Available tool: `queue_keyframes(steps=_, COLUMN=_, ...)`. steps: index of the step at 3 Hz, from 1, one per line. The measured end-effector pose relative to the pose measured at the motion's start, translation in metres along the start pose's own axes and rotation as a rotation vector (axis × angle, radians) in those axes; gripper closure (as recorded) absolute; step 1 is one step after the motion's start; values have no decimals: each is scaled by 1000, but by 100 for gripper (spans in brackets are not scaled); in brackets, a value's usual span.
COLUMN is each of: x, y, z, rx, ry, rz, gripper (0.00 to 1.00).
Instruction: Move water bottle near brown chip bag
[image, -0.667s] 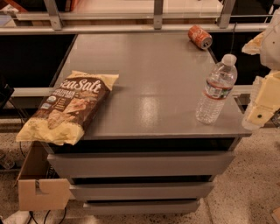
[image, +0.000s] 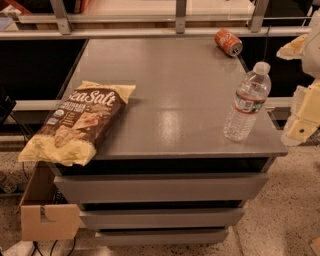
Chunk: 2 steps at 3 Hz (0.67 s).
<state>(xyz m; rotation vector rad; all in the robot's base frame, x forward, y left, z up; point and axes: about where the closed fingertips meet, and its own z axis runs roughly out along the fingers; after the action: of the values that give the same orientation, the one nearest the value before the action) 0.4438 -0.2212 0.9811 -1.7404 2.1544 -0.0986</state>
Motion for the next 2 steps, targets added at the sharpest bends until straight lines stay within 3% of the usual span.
queue_keyframes(steps=2, x=17, y=-13, z=26, rx=-17, ry=-129, rz=-102, gripper=0)
